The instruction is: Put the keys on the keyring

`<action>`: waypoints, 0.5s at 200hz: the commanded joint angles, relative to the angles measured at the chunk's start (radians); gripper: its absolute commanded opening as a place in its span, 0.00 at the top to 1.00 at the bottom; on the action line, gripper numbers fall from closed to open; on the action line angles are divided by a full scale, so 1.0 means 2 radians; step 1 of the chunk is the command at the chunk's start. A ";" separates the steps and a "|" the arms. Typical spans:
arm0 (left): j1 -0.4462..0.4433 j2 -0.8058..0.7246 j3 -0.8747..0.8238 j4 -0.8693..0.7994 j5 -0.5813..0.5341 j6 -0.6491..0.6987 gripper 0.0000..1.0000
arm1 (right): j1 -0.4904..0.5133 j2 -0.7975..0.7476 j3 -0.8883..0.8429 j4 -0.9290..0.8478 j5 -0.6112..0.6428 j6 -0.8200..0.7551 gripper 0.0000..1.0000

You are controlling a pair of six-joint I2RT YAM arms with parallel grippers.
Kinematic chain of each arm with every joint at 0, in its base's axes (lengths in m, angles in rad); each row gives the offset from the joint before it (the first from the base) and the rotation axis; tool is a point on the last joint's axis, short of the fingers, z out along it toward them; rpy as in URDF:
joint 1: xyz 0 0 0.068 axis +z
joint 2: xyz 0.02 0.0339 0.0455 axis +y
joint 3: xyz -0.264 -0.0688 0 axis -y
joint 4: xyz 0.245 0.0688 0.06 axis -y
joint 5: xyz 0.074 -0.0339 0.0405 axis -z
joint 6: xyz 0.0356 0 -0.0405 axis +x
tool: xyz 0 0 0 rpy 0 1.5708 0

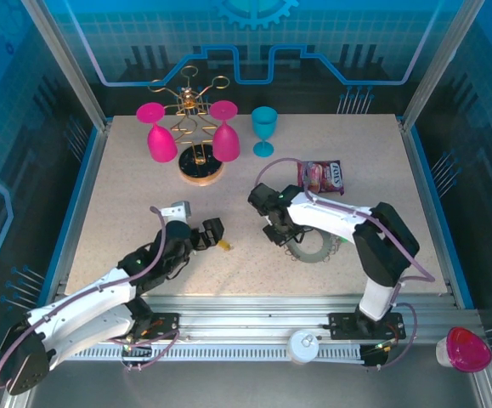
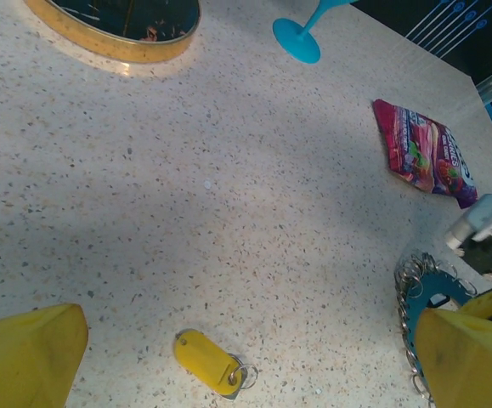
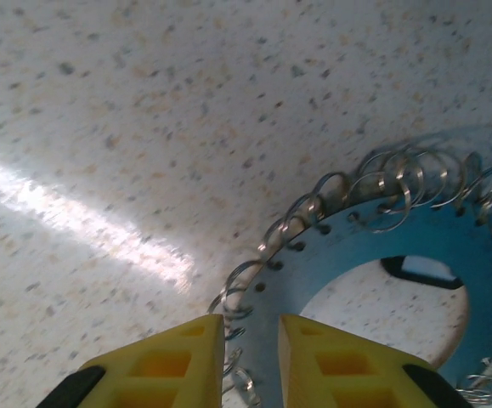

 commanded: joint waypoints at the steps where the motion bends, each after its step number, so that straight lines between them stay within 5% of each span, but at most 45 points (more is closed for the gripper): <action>1: -0.003 -0.010 -0.009 -0.013 -0.016 -0.010 0.01 | 0.004 0.027 0.027 -0.027 0.050 0.006 0.75; 100: -0.003 -0.008 -0.005 -0.012 -0.016 -0.008 0.01 | 0.004 0.086 0.058 -0.020 0.053 0.022 0.75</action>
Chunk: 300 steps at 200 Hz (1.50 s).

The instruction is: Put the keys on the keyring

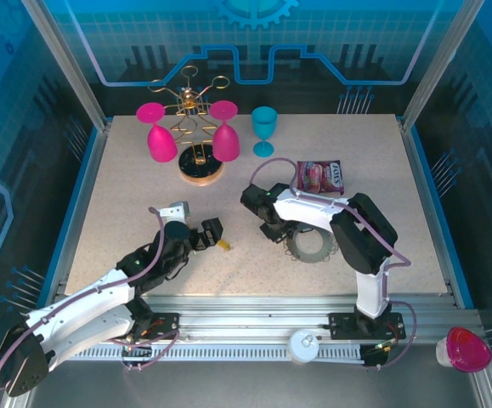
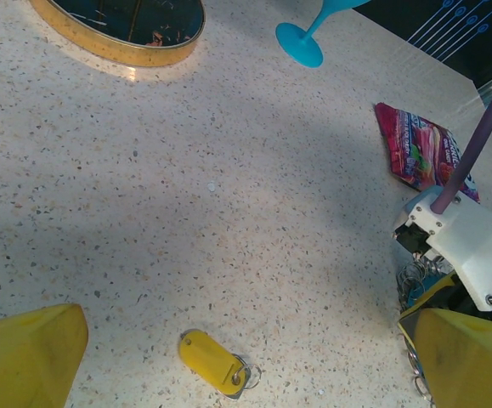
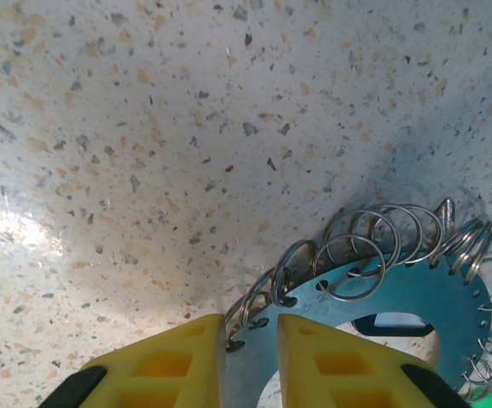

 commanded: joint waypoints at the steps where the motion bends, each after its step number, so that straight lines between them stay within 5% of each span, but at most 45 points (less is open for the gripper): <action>1: -0.003 -0.003 -0.005 -0.007 -0.012 -0.008 0.01 | 0.005 0.013 0.016 -0.011 0.001 0.012 0.75; 73: -0.003 -0.003 -0.003 -0.009 -0.012 -0.007 0.01 | 0.004 0.038 0.026 -0.020 0.037 0.020 0.79; 108: -0.003 -0.003 -0.003 -0.011 -0.014 -0.005 0.01 | 0.004 0.029 0.024 -0.020 0.048 0.023 0.96; 145: -0.003 -0.002 -0.001 0.001 -0.013 0.011 0.01 | 0.004 -0.023 0.014 -0.008 0.031 0.014 1.00; 211: -0.003 0.055 0.032 0.096 0.045 0.179 0.01 | -0.038 -0.142 -0.050 0.069 -0.175 -0.055 1.00; 235: -0.002 0.088 0.040 0.148 0.110 0.271 0.01 | -0.064 -0.172 -0.069 0.097 -0.277 -0.081 1.00; 270: 0.003 0.134 0.047 0.189 0.241 0.378 0.01 | -0.094 -0.208 -0.085 0.118 -0.345 -0.115 1.00; 300: 0.004 0.187 0.066 0.210 0.285 0.399 0.16 | -0.107 -0.238 -0.111 0.155 -0.386 -0.120 1.00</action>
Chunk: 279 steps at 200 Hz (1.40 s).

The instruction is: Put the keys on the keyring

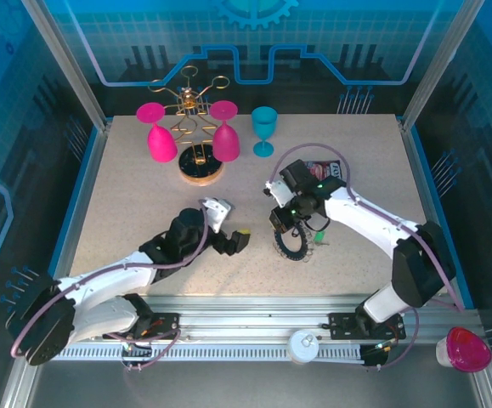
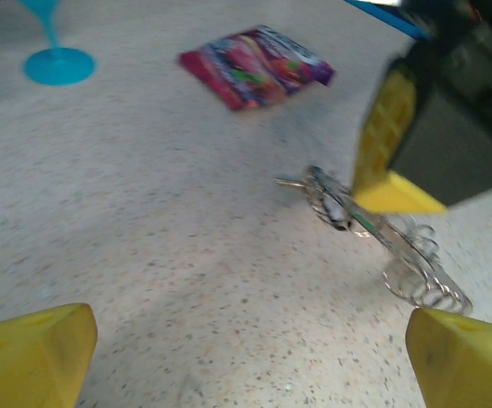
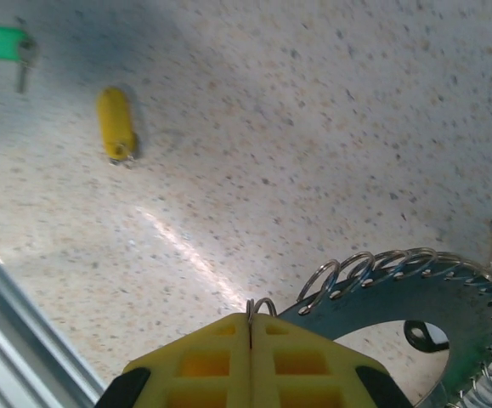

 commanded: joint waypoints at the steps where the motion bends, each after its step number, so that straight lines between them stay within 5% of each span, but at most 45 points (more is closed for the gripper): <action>1: 0.003 0.036 0.029 0.043 0.073 0.058 0.17 | -0.007 -0.032 -0.019 0.042 -0.071 -0.023 1.00; 74: 0.019 0.119 0.011 0.162 0.189 0.049 0.55 | -0.008 -0.091 -0.088 0.109 -0.123 -0.052 1.00; 153: 0.035 0.173 -0.022 0.262 0.280 0.045 0.66 | -0.009 -0.102 -0.107 0.133 -0.125 -0.063 1.00; 220: 0.034 0.220 -0.019 0.337 0.296 0.048 0.64 | -0.009 -0.097 -0.105 0.134 -0.133 -0.063 1.00; 279: 0.034 0.232 -0.014 0.351 0.312 0.064 0.74 | -0.009 -0.096 -0.104 0.134 -0.134 -0.063 1.00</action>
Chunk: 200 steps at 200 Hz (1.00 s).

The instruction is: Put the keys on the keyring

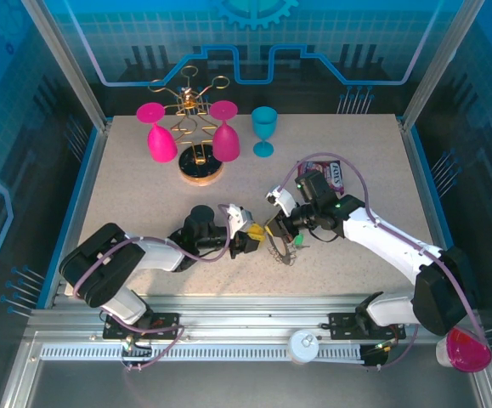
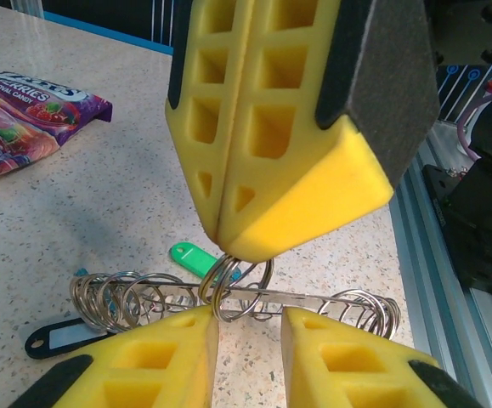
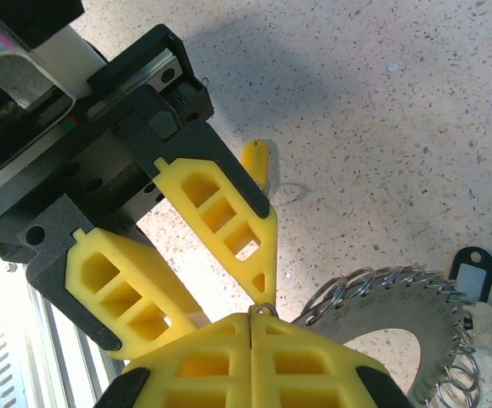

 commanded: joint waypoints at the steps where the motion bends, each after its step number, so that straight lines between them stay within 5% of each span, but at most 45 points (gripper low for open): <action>1: 0.003 0.005 0.002 0.026 0.025 0.019 0.74 | -0.002 -0.002 0.002 0.010 -0.013 -0.009 1.00; 69: 0.003 0.008 0.014 0.026 0.027 0.016 0.79 | -0.001 0.002 0.002 0.011 -0.016 -0.008 1.00; 124: 0.003 0.013 0.023 0.027 0.026 0.016 1.00 | 0.000 0.002 0.002 0.011 -0.017 -0.007 1.00; 163: 0.003 0.001 0.020 0.005 0.020 0.034 1.00 | -0.017 -0.018 0.005 0.020 0.001 0.020 1.00; 200: -0.006 -0.040 0.018 -0.059 -0.010 0.106 1.00 | -0.077 -0.050 -0.006 0.025 0.042 0.084 0.52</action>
